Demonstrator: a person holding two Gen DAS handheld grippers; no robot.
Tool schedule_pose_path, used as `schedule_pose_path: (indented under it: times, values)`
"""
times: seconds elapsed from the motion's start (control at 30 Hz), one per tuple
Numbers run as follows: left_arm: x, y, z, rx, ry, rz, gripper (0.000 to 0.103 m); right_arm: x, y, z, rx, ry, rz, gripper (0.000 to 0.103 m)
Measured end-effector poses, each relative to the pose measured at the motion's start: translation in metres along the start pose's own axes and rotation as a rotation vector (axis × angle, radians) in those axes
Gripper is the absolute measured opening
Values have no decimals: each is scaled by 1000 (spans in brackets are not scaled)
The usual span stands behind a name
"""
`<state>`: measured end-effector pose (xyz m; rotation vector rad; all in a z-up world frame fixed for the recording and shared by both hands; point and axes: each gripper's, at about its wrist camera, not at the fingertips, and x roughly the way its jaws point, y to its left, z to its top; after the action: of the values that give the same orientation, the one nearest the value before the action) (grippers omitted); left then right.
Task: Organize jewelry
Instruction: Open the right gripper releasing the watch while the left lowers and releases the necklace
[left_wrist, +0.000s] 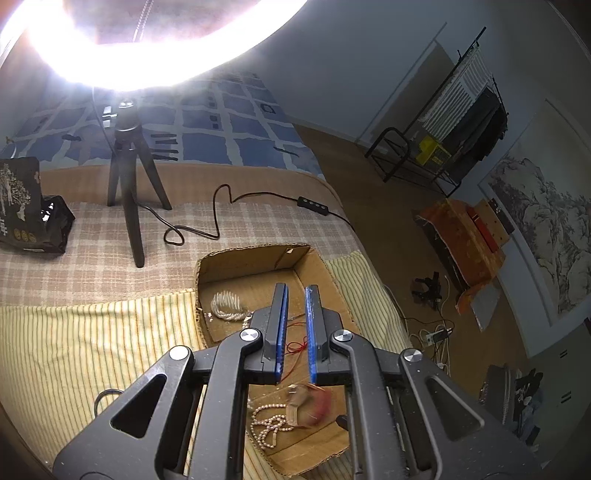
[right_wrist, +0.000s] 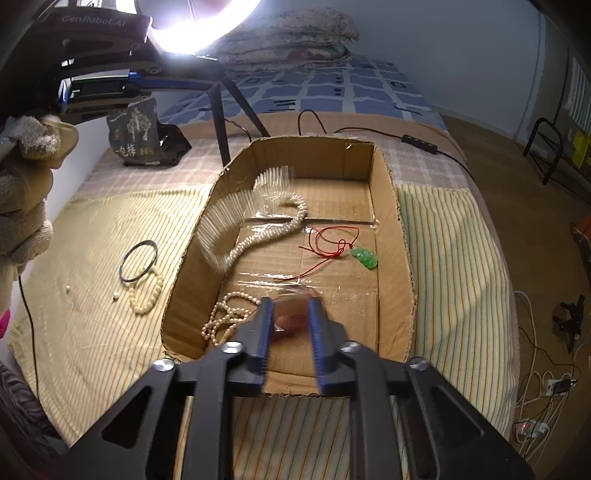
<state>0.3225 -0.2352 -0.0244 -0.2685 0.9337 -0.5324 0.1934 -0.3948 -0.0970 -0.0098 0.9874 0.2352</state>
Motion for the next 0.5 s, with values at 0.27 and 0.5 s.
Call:
schedule_pose_path:
  times: [0.27,0.5]
  values:
    - [-19,12,-4,-10,-18,19,6,-8,7,1,-2,-19,-7,33]
    - [-49,14,-6,-1,-50,32,6,-23,19,1,-14,-39,-19,33]
